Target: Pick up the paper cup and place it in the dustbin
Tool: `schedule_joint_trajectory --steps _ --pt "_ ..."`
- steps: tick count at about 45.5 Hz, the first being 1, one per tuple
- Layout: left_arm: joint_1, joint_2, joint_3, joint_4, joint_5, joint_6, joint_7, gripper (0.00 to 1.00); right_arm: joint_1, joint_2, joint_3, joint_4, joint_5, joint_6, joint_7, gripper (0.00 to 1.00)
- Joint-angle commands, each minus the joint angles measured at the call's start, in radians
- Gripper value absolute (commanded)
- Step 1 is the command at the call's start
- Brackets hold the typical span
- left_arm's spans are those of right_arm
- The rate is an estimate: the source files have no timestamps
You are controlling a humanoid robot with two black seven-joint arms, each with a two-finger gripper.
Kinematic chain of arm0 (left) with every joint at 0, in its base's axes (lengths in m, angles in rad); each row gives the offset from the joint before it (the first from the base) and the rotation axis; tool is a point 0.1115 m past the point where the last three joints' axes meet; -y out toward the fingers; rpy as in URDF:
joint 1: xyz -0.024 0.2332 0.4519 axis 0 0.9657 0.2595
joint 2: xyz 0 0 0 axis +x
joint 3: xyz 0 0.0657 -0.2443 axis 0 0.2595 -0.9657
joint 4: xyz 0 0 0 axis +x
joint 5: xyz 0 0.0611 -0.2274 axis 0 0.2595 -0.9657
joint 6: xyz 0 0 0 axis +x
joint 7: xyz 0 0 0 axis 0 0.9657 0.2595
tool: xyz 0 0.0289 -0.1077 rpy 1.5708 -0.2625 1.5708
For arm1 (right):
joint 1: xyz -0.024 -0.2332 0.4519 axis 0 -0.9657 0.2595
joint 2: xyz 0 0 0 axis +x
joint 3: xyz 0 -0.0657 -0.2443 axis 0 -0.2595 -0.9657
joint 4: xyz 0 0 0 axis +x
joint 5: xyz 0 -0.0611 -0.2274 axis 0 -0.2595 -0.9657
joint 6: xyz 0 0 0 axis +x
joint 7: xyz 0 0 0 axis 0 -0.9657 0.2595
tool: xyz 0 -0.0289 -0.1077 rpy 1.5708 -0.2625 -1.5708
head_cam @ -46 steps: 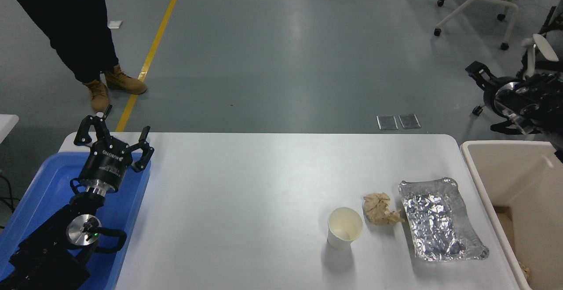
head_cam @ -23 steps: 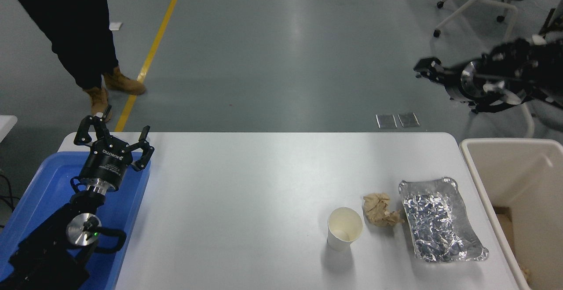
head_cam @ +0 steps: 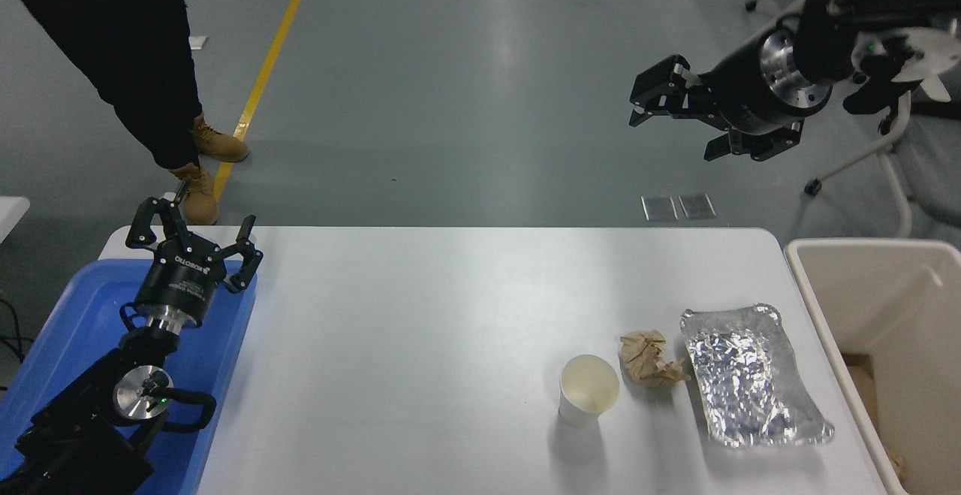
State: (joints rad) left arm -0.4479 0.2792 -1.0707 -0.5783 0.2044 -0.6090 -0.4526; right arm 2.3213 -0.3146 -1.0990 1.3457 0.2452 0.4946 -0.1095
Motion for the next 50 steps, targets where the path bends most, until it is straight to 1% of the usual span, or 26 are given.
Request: schedule_joint_trajectory --steps 1,18,25,29,38,45,50 --pt "0.0 0.0 0.0 0.001 0.0 0.0 0.0 0.98 0.07 0.041 0.024 0.053 -0.006 0.061 0.001 1.0" --pt "0.0 0.001 0.0 0.001 0.0 0.0 0.0 0.98 -0.034 0.161 0.018 0.072 -0.011 0.061 -0.001 1.0" --pt "0.0 0.001 0.0 0.001 0.0 0.002 0.0 0.98 -0.128 0.209 0.018 0.07 -0.009 0.048 -0.001 1.0" --pt "0.0 0.001 0.0 0.001 0.0 0.002 0.0 0.98 -0.195 0.216 0.019 0.064 -0.014 0.039 -0.002 1.0" --pt "0.0 0.0 0.0 0.001 0.0 0.0 0.0 0.98 -0.351 0.223 0.018 0.061 -0.095 -0.071 -0.002 1.0" --pt "0.0 0.0 0.0 0.001 0.0 0.002 0.0 0.98 -0.47 0.224 0.013 0.043 -0.191 -0.152 -0.002 1.0" --pt "0.0 0.0 0.0 0.001 0.0 0.002 0.0 0.98 -0.523 0.236 0.018 0.041 -0.207 -0.177 -0.001 1.0"
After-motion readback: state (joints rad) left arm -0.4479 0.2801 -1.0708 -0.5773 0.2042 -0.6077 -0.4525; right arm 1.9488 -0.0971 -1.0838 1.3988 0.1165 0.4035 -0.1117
